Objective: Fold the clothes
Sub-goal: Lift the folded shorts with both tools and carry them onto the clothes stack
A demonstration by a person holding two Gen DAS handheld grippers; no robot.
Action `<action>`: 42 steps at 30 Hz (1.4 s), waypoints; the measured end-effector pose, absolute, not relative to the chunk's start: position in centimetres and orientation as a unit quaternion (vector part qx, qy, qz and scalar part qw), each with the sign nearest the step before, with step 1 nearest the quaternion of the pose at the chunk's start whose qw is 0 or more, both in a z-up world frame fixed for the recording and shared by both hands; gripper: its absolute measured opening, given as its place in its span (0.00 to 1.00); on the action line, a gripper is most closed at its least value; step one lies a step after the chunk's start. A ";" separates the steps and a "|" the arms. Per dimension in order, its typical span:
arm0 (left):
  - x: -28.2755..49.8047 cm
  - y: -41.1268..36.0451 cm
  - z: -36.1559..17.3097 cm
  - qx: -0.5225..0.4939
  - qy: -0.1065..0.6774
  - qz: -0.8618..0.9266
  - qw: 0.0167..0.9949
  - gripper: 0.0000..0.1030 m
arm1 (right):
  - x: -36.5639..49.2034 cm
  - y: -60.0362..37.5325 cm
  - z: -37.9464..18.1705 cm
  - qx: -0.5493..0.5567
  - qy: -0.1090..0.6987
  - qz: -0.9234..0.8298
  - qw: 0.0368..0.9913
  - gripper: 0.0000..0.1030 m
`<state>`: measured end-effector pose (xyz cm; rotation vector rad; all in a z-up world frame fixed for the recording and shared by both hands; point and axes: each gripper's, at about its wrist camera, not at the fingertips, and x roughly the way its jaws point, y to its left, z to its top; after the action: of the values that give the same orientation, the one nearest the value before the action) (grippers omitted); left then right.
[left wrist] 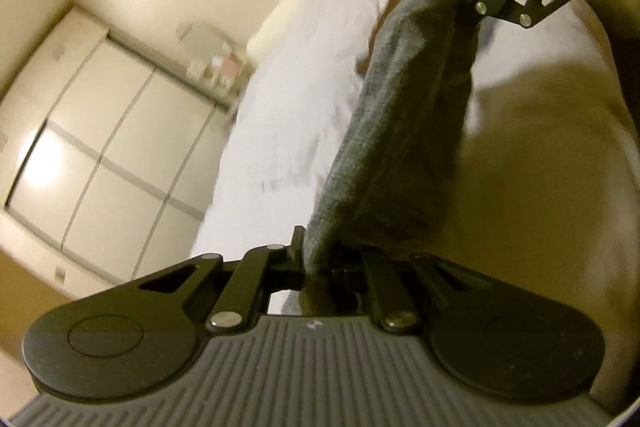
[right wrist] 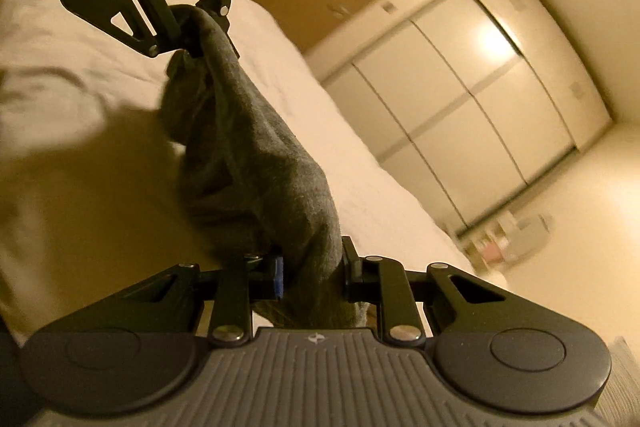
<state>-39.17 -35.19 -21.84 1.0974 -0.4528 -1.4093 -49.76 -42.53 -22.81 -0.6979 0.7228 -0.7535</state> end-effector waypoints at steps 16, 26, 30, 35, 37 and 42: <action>-47.8 -57.7 -24.6 0.433 -0.247 -0.709 0.498 0.11 | -60.1 -57.4 -26.0 -0.322 0.415 -0.497 0.691 0.22; -46.2 -56.6 -31.2 0.439 -0.244 -0.709 0.495 0.35 | -63.5 -53.5 -31.9 -0.344 0.447 -0.463 0.684 0.44; -46.3 -56.2 -31.8 0.449 -0.246 -0.709 0.485 0.13 | -63.0 -52.1 -32.5 -0.357 0.462 -0.447 0.678 0.22; -47.3 -55.4 -31.7 0.448 -0.255 -0.707 0.484 0.11 | -64.0 -51.4 -31.5 -0.334 0.455 -0.472 0.677 0.20; -47.4 -55.9 -32.3 0.457 -0.256 -0.705 0.478 0.11 | -63.7 -50.9 -32.3 -0.322 0.463 -0.468 0.681 0.22; -47.2 -56.1 -32.7 0.462 -0.245 -0.702 0.484 0.14 | -63.4 -51.3 -34.4 -0.337 0.479 -0.462 0.666 0.25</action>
<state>-47.19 -56.12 -32.70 1.1243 -0.5971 -1.7089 -63.40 -51.34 -34.42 -0.7605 1.0805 -1.0435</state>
